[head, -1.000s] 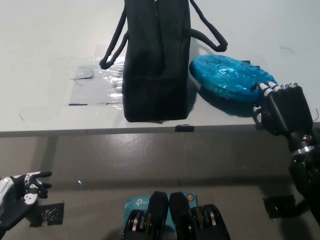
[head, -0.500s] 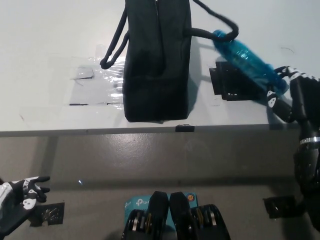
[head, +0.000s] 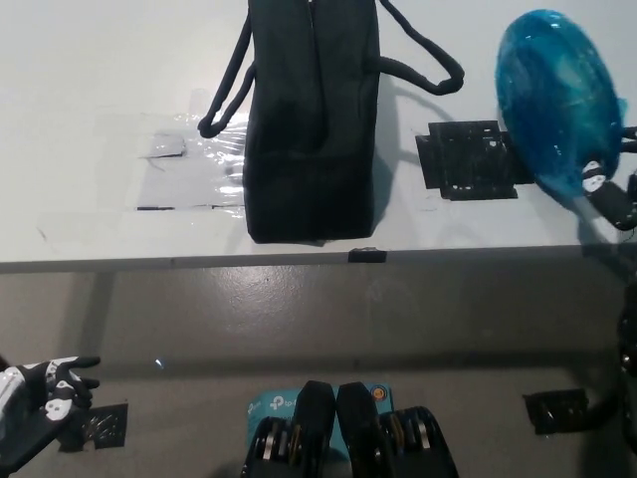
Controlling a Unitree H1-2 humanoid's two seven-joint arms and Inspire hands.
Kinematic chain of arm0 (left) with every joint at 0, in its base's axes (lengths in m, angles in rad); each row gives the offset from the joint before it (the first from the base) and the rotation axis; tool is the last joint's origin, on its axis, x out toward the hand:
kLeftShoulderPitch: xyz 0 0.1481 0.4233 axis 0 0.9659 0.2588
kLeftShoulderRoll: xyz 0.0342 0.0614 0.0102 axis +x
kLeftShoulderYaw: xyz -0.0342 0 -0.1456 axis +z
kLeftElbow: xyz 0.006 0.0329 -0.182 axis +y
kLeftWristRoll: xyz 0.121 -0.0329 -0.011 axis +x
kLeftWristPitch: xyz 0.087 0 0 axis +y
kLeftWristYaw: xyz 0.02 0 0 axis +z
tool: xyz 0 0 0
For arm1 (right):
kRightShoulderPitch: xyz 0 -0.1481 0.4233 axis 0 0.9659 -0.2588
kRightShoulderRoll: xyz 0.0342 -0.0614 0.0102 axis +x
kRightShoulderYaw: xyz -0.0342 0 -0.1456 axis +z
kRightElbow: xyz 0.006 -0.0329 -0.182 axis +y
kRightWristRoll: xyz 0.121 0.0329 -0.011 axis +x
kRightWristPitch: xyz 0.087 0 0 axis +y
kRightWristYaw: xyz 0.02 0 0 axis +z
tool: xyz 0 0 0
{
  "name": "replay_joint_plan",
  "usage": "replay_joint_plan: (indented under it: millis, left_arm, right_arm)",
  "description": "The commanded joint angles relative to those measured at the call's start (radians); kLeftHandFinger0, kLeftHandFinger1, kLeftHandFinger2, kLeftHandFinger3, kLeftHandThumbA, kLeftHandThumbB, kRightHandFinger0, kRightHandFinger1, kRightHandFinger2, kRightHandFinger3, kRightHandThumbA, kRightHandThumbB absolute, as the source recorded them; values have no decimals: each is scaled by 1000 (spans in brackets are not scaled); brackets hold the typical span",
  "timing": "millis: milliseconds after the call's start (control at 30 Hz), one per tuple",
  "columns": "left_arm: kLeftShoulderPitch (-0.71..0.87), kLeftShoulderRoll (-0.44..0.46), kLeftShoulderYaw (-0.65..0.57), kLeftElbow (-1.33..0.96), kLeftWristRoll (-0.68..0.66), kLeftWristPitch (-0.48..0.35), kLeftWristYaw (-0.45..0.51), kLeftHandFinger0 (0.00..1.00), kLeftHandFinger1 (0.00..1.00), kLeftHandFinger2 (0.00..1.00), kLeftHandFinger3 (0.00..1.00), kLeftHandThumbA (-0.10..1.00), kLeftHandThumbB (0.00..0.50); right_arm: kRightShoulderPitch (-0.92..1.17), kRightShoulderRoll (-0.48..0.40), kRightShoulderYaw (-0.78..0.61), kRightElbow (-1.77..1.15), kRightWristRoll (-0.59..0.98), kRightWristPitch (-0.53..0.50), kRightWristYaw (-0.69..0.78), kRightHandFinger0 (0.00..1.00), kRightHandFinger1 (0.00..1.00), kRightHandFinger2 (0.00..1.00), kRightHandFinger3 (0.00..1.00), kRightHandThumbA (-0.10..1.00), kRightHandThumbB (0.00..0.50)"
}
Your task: The robot uses its right hand to pick up a stack of plates kept in the middle of the desk and put it inside a bag kept next to it
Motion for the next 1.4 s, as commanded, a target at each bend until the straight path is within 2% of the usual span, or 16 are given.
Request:
replay_joint_plan:
  millis: [0,67,100,133,300,367,400,567,667,800,867,967,1233,1267,1300,1367]
  left_arm:
    - [-4,10,25,-16,-2,-40,12,643,684,756,833,-100,407]
    - [-1,8,25,-22,-3,-38,12,639,684,757,834,-100,403]
    - [-1,7,26,-23,-4,-34,13,617,674,745,831,-100,403]
    - [-2,6,26,-22,-4,-32,13,614,673,744,831,-100,401]
    - [1,12,24,-15,0,-51,6,597,657,732,830,-100,393]
    - [0,11,24,-15,-2,-49,5,600,661,733,830,-100,391]
    - [-2,14,20,-13,6,-50,5,606,671,749,840,-100,403]
    - [5,9,25,-20,-4,-32,8,612,672,745,845,-100,401]
    - [4,14,20,-18,0,-46,2,609,660,727,842,-100,386]
    - [3,14,19,-22,-1,-33,3,617,666,732,839,-100,392]
    - [4,14,20,-20,-6,-39,0,601,652,728,836,-100,396]
    - [5,16,18,-20,-1,-45,-1,577,644,721,826,-100,406]
    - [10,18,17,-22,2,-43,-2,564,633,707,822,-100,403]
    - [13,19,17,-31,0,-25,0,592,663,736,836,-100,396]
    - [16,20,18,-32,1,-24,-1,594,664,738,837,-100,396]
    - [19,18,17,-28,-3,-31,-4,598,665,740,838,-100,395]
  right_arm:
    - [-132,9,-63,-131,216,152,99,0,0,233,42,-100,282]
    - [-137,4,-55,-136,214,160,104,0,0,227,41,-100,278]
    - [-146,4,-52,-147,215,182,108,0,0,232,43,-100,318]
    - [-147,-1,-45,-150,210,183,111,0,0,233,44,-100,321]
    - [-171,-7,-17,-173,212,195,117,0,0,204,0,-100,287]
    - [-176,-10,-12,-174,220,196,120,0,0,192,0,-100,305]
    - [-202,-16,-10,-175,239,203,135,0,0,203,15,-100,260]
    - [-238,-39,19,-173,217,209,127,0,0,188,0,-100,270]
    - [-281,-56,16,-165,245,193,137,0,0,156,0,-100,216]
    - [-330,-85,52,-159,198,213,129,0,0,206,4,-100,274]
    - [-343,-101,76,-156,173,214,127,0,5,272,10,-100,274]
    - [-375,-136,122,-137,150,205,142,0,0,276,31,-100,257]
    - [-456,-200,216,-88,111,206,167,0,0,225,0,-100,280]
    - [-484,-202,236,-100,105,242,186,0,0,214,0,-100,343]
    - [-480,-202,238,-99,107,242,184,0,0,213,0,-100,346]
    - [-513,-201,271,-115,85,287,203,0,0,60,0,-100,339]
